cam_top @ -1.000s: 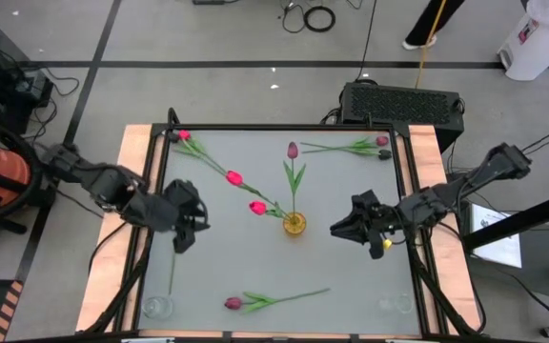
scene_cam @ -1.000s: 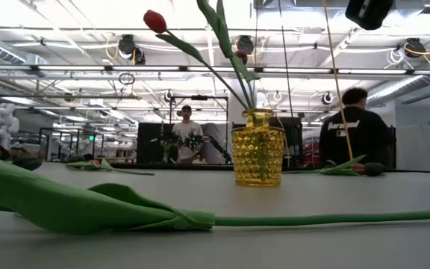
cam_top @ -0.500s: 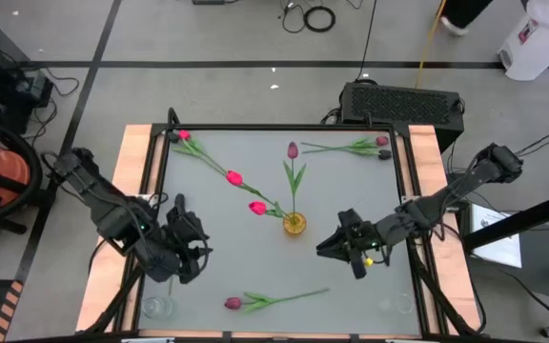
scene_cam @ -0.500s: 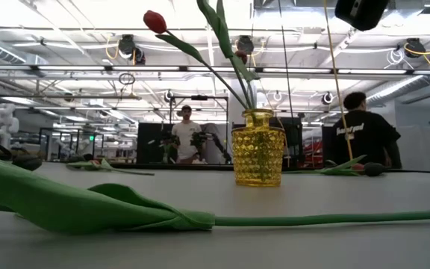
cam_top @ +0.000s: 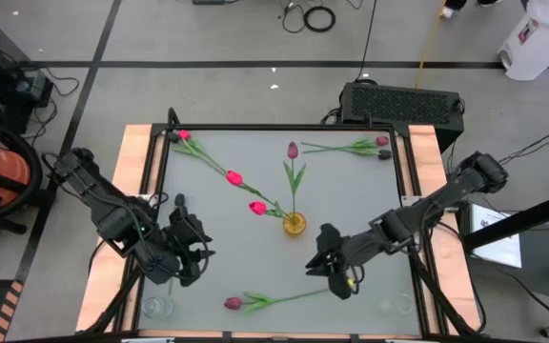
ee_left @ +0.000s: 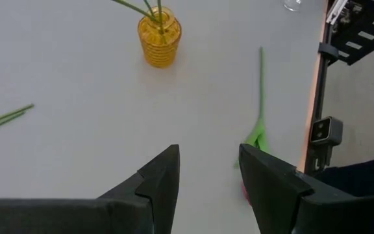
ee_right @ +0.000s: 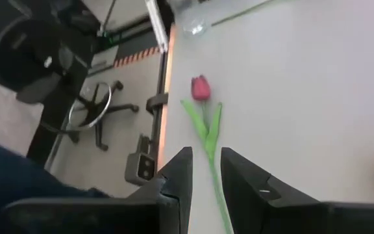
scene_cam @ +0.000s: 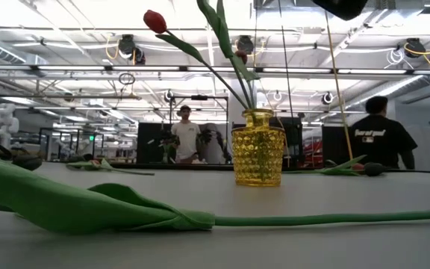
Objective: Sort flowers into vase by color
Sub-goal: Put the bottom red flower into the yellow vase
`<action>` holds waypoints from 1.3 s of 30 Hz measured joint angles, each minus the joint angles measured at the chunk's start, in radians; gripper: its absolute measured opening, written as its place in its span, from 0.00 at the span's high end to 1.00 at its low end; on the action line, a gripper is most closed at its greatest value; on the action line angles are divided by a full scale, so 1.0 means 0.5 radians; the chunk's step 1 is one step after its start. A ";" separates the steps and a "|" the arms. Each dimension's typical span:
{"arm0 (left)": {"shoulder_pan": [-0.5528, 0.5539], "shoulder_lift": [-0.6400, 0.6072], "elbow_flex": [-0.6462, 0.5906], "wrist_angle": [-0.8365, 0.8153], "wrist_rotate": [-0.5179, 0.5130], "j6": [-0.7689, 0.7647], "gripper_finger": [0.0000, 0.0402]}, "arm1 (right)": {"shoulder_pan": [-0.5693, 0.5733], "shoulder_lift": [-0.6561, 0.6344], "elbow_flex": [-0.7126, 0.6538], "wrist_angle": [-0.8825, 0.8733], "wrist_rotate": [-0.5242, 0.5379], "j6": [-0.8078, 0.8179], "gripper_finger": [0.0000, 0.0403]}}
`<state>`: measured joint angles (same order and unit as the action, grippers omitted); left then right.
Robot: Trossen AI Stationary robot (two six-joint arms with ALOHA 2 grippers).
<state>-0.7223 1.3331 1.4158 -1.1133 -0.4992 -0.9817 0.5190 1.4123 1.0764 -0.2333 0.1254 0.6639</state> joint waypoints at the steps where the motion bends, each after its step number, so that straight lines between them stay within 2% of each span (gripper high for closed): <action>1: 0.000 0.000 0.000 0.001 -0.001 0.001 0.59 | 0.000 0.037 0.033 0.003 -0.010 -0.007 0.82; 5: 0.000 0.000 0.000 0.002 -0.001 0.005 0.59 | 0.002 0.160 0.132 0.007 -0.080 -0.039 0.79; 13: 0.004 0.000 0.000 0.028 -0.014 0.107 0.59 | 0.000 0.318 0.185 0.000 -0.105 -0.023 0.63; 17: 0.004 0.000 0.000 0.030 -0.014 0.161 0.59 | 0.000 0.402 0.184 -0.042 -0.106 0.004 0.59; 25: 0.004 0.000 0.000 0.029 -0.017 0.267 0.59 | 0.012 0.571 0.184 -0.039 -0.147 0.008 0.59; 39: 0.006 0.000 0.000 0.081 -0.066 0.252 0.59 | 0.065 0.789 0.183 -0.009 -0.158 -0.150 0.60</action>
<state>-0.7193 1.3331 1.4158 -1.0729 -0.5324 -0.8555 0.5517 1.8067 1.1679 -0.2380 0.0462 0.5888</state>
